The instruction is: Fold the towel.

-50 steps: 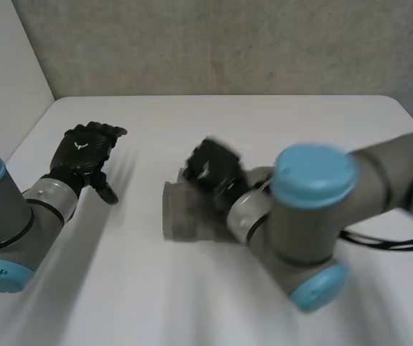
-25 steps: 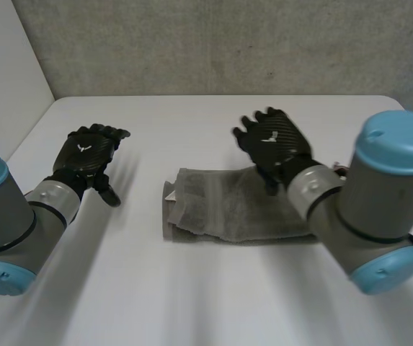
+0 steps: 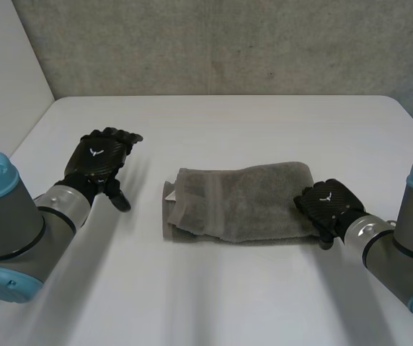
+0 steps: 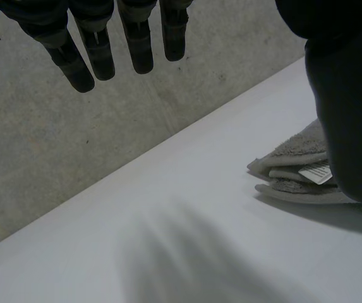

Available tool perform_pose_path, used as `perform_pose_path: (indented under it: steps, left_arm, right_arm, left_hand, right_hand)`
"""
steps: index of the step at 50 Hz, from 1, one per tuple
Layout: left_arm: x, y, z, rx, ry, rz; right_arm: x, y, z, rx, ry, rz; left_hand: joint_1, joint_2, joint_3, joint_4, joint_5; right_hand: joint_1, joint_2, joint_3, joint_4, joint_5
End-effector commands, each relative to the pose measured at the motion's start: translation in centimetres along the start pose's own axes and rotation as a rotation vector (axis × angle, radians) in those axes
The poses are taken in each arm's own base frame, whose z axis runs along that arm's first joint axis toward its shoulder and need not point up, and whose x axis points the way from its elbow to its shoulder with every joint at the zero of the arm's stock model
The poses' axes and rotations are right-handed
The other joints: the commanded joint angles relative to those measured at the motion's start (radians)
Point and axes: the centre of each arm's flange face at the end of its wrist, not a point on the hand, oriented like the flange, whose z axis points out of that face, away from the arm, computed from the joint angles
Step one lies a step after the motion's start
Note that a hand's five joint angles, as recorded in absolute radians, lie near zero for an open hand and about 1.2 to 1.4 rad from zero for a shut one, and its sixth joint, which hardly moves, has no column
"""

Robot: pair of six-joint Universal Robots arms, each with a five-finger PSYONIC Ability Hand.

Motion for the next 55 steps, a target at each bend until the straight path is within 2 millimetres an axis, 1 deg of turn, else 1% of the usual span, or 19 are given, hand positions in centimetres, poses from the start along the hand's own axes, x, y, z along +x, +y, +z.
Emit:
perform_pose_path:
  steps: [1, 4, 11, 17, 19, 21, 22, 24, 25, 27, 30, 32, 35, 38, 40, 44, 46, 51, 55]
  left_arm:
    - [0.0, 0.1, 0.0, -0.002, -0.001, 0.001]
    - [0.0, 0.1, 0.0, -0.003, -0.002, 0.001]
    - [-0.2, -0.9, -0.2, 0.024, -0.008, 0.000]
    - [0.1, -4.1, -0.9, 0.114, -0.001, -0.024]
    - [0.1, -4.9, -1.0, 0.138, -0.001, -0.045]
    - [-0.1, -5.9, -1.1, 0.170, -0.003, -0.071]
    - [-0.2, -6.7, -1.3, 0.192, -0.006, -0.096]
    - [-0.4, -7.3, -1.4, 0.212, -0.007, -0.118]
    - [-0.5, -7.7, -1.5, 0.223, -0.011, -0.138]
    - [-0.6, -8.0, -1.5, 0.234, -0.012, -0.153]
    - [-1.0, -8.4, -1.4, 0.243, -0.023, -0.178]
    - [-1.1, -8.4, -1.2, 0.244, -0.027, -0.192]
    - [-1.2, -8.3, -1.2, 0.238, -0.029, -0.213]
    - [-1.1, -8.2, -1.2, 0.233, -0.026, -0.225]
    - [-1.0, -8.0, -1.1, 0.227, -0.023, -0.226]
    - [-0.7, -7.9, -1.0, 0.222, -0.014, -0.227]
    - [-0.6, -7.8, -0.8, 0.219, -0.010, -0.228]
    - [0.7, -8.0, -0.3, 0.225, 0.026, -0.239]
    - [2.4, -7.3, 0.2, 0.190, 0.069, -0.265]
  right_arm:
    - [-0.3, 0.4, 0.5, 0.008, 0.010, -0.005]
    - [-0.2, 0.4, 0.7, 0.015, 0.019, -0.007]
    - [0.6, -0.9, 0.5, 0.049, 0.059, -0.051]
    - [1.6, -5.4, -0.5, 0.158, 0.139, -0.256]
    - [0.2, -7.3, -0.9, 0.217, 0.126, -0.324]
    - [-3.1, -11.1, -1.8, 0.345, 0.087, -0.440]
    - [-3.2, -11.1, -1.8, 0.346, 0.086, -0.441]
    - [-6.7, -13.5, -2.3, 0.443, 0.044, -0.535]
    - [-6.7, -13.5, -2.3, 0.444, 0.044, -0.536]
    - [-10.9, -14.0, -2.1, 0.493, -0.030, -0.622]
    - [-13.2, -13.8, -2.1, 0.509, -0.078, -0.660]
    - [-17.7, -12.8, -2.3, 0.533, -0.171, -0.726]
    - [-19.7, -11.6, -2.0, 0.515, -0.201, -0.752]
    - [-19.6, -11.3, -1.6, 0.489, -0.182, -0.740]
    - [-18.3, -11.3, -1.2, 0.436, -0.114, -0.699]
    - [-16.7, -12.5, -1.8, 0.436, -0.071, -0.592]
    - [-13.5, -14.1, -2.7, 0.451, -0.033, -0.414]
    - [-8.9, -14.5, -2.9, 0.439, -0.006, -0.130]
    - [-7.4, -14.2, -2.7, 0.427, -0.029, 0.008]
  left_hand:
    - [-0.081, -0.068, -0.056, -0.071, -0.208]
    - [-0.081, -0.068, -0.056, -0.071, -0.208]
    - [-0.084, -0.071, -0.059, -0.074, -0.211]
    - [-0.099, -0.086, -0.074, -0.089, -0.226]
    - [-0.099, -0.086, -0.074, -0.089, -0.226]
    - [-0.099, -0.086, -0.074, -0.089, -0.226]
    - [-0.099, -0.086, -0.074, -0.089, -0.226]
    - [-0.099, -0.086, -0.074, -0.089, -0.226]
    - [-0.099, -0.086, -0.074, -0.089, -0.226]
    - [-0.099, -0.086, -0.074, -0.089, -0.226]
    - [-0.099, -0.086, -0.074, -0.089, -0.226]
    - [-0.099, -0.086, -0.074, -0.089, -0.226]
    - [-0.102, -0.089, -0.077, -0.092, -0.229]
    - [-0.102, -0.089, -0.077, -0.092, -0.229]
    - [-0.099, -0.086, -0.074, -0.089, -0.226]
    - [-0.102, -0.089, -0.077, -0.092, -0.229]
    - [-0.099, -0.086, -0.074, -0.089, -0.226]
    - [-0.099, -0.086, -0.074, -0.089, -0.226]
    - [-0.099, -0.086, -0.074, -0.089, -0.226]
  right_hand:
    - [0.332, 0.332, 0.341, 0.342, 0.335]
    - [0.736, 0.736, 0.744, 0.745, 0.739]
    - [0.738, 0.738, 0.746, 0.747, 0.741]
    - [0.738, 0.738, 0.746, 0.747, 0.741]
    - [0.738, 0.738, 0.746, 0.747, 0.741]
    - [0.738, 0.738, 0.746, 0.747, 0.741]
    - [0.738, 0.738, 0.746, 0.747, 0.741]
    - [0.738, 0.738, 0.746, 0.747, 0.741]
    - [0.738, 0.738, 0.746, 0.747, 0.741]
    - [0.738, 0.738, 0.746, 0.747, 0.741]
    - [0.738, 0.738, 0.746, 0.747, 0.741]
    - [0.738, 0.738, 0.746, 0.747, 0.741]
    - [0.738, 0.738, 0.746, 0.747, 0.741]
    - [0.457, 0.457, 0.466, 0.466, 0.460]
    - [-0.274, -0.274, -0.265, -0.265, -0.271]
    - [-0.391, -0.391, -0.383, -0.382, -0.389]
    - [-0.484, -0.484, -0.475, -0.474, -0.481]
    - [-0.484, -0.484, -0.475, -0.474, -0.481]
    - [-0.484, -0.484, -0.475, -0.474, -0.481]
